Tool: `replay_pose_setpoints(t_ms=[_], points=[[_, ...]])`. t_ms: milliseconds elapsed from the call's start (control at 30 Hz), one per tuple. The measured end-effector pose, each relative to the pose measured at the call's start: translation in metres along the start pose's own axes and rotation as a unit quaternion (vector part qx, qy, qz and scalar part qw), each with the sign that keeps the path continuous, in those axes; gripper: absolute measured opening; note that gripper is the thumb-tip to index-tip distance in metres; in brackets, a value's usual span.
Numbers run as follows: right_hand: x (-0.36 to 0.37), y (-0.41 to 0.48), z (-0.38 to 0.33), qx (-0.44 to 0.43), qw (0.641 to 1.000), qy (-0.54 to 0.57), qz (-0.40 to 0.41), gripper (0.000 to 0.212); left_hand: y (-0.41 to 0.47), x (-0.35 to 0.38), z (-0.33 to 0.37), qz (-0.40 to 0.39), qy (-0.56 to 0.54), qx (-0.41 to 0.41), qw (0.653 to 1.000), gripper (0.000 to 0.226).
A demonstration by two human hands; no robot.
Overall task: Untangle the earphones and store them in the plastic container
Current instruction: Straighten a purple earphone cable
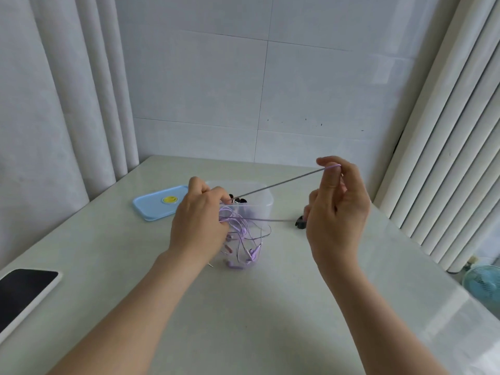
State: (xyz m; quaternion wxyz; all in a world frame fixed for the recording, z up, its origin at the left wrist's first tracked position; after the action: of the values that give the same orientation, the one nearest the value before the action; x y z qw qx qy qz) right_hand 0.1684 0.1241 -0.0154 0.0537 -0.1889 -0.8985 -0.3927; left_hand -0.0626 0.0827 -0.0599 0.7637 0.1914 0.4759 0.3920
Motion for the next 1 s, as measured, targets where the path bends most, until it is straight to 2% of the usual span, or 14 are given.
replay_pose_setpoints(t_ms=[100,167,200,300,367,433,500,567,600,633,700,767,833,1000], points=[[0.001,0.003,-0.002,-0.047,0.998,-0.038,-0.020,0.021,0.002,-0.002,-0.004,0.038,0.058,0.026,0.997,0.047],[0.002,0.004,-0.001,-0.120,0.980,-0.146,-0.065,0.014,0.003,-0.004,-0.007,0.055,0.078,0.030,0.995,0.046],[0.006,0.002,0.003,-0.133,0.961,-0.213,-0.116,0.019,0.004,-0.006,-0.008,0.064,0.081,0.030,0.994,0.046],[0.021,-0.016,0.029,-0.029,0.881,-0.322,-0.346,0.044,0.004,-0.008,-0.008,0.082,0.083,0.031,0.993,0.045],[0.029,-0.036,0.035,0.023,0.829,-0.287,-0.479,0.037,0.004,-0.007,-0.007,0.085,0.087,0.032,0.992,0.044],[0.033,-0.047,0.029,0.080,0.824,-0.189,-0.528,0.027,0.003,-0.005,-0.008,0.081,0.086,0.031,0.993,0.042],[0.034,-0.041,0.024,0.129,0.874,-0.111,-0.456,0.025,0.003,-0.002,-0.008,0.069,0.081,0.026,0.994,0.038],[0.031,-0.029,0.022,0.165,0.930,-0.069,-0.322,0.024,0.002,-0.001,-0.008,0.057,0.079,0.020,0.995,0.032],[0.029,-0.025,0.022,0.198,0.945,-0.033,-0.260,0.024,0.001,0.000,-0.008,0.053,0.083,0.016,0.995,0.030],[0.028,-0.022,0.024,0.255,0.944,0.029,-0.208,0.024,0.001,0.000,-0.008,0.052,0.089,0.011,0.995,0.028],[0.026,-0.022,0.029,0.381,0.897,0.187,-0.124,0.020,-0.001,-0.001,-0.011,0.054,0.106,-0.003,0.993,0.027],[0.022,-0.019,0.028,0.439,0.856,0.268,-0.057,0.021,-0.001,0.000,-0.014,0.057,0.120,-0.006,0.991,0.031],[0.015,-0.017,0.027,0.445,0.857,0.260,-0.016,0.023,-0.001,0.002,-0.015,0.051,0.128,0.002,0.990,0.039],[0.000,-0.001,0.018,0.278,0.956,0.093,-0.023,0.026,0.000,0.002,-0.006,0.068,0.107,0.071,0.989,0.036]])
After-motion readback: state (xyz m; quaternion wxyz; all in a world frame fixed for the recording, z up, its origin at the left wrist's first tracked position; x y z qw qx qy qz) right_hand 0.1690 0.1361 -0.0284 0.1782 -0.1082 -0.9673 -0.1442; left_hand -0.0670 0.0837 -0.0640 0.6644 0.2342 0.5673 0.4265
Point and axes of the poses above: each hand's wrist, its own y-axis towards the middle knuckle, its own x-axis out of the palm, z = x × y, the point moved 6 cm from there along y, towards the middle knuckle, and after that the axes turned 10 degrees about z, right-handed, at the moved point
